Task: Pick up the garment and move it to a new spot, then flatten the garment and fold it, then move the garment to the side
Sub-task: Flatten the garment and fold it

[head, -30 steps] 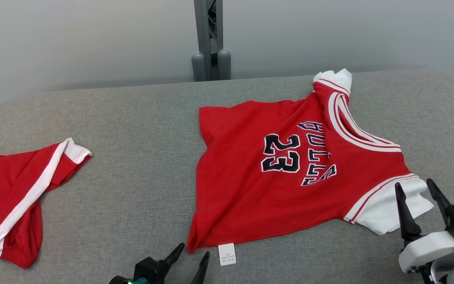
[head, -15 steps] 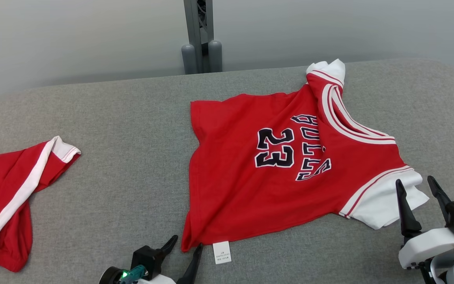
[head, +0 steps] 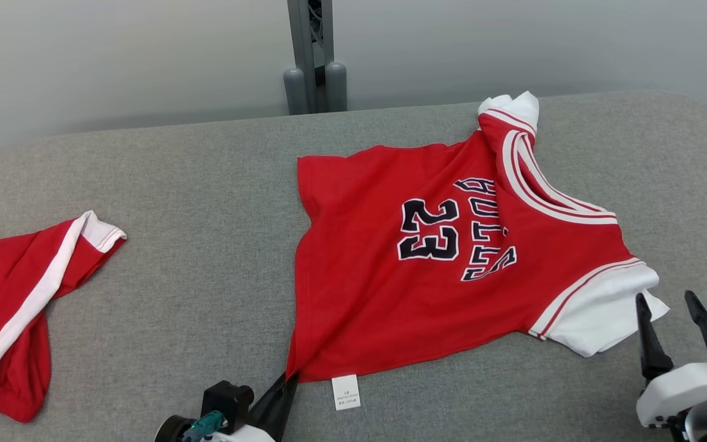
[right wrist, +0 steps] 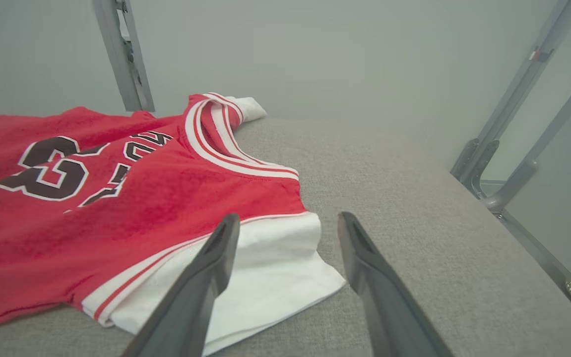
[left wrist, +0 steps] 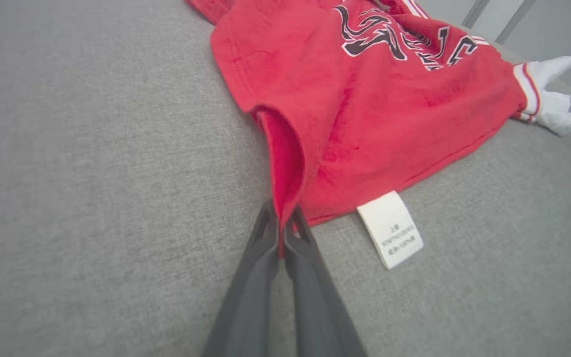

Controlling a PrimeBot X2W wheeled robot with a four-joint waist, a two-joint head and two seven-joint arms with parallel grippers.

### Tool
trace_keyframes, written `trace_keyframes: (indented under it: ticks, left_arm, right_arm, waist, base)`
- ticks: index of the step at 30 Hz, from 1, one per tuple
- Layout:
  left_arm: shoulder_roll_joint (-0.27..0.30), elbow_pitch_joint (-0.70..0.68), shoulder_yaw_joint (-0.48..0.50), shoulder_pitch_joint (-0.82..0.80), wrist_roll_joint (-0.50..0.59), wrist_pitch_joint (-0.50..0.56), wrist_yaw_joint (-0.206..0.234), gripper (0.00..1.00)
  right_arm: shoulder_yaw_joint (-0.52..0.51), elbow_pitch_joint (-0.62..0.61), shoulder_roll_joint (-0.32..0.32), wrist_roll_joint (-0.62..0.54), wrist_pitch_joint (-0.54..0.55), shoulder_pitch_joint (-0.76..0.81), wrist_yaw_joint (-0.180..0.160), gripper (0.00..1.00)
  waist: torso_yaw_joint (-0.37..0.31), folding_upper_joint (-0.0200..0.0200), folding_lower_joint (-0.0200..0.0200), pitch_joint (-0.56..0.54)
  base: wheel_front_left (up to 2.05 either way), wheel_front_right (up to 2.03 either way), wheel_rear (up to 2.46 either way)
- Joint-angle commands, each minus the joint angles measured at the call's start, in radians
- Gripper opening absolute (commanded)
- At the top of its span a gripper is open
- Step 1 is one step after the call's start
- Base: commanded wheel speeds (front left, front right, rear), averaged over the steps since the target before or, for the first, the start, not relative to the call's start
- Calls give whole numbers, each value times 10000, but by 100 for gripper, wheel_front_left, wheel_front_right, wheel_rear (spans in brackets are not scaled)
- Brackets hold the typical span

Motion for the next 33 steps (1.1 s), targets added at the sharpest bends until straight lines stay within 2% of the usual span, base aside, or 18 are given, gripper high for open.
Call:
trace_keyframes:
  ticks: [1,4,11,17,33]
  left_arm:
    - [48,-96,61,-80,-43,1,-20,0]
    - [49,-160,114,-123,4,1,-38,0]
    - [48,-330,249,-262,263,1,-92,0]
    - [52,-356,431,-352,499,1,-113,0]
    - [51,-404,253,-490,568,12,-115,0]
  right_arm:
    - [-215,303,-127,30,-16,-137,-4,100]
    - [-459,681,-174,127,-16,-286,-4,100]
    - [-1053,2493,-430,567,-16,-1118,-4,100]
    - [-1032,4184,-639,1008,-16,-1959,-4,100]
    - [-359,5081,-836,1868,-15,-2524,-4,100]
  waist:
    - [-8,-1,0,29]
    - [-13,-1,0,102]
    - [101,-1,0,412]
    - [209,-1,0,714]
    - [379,-1,0,1010]
  base:
    - [0,0,0]
    - [0,0,0]
    - [0,0,0]
    - [0,0,0]
    - [0,0,0]
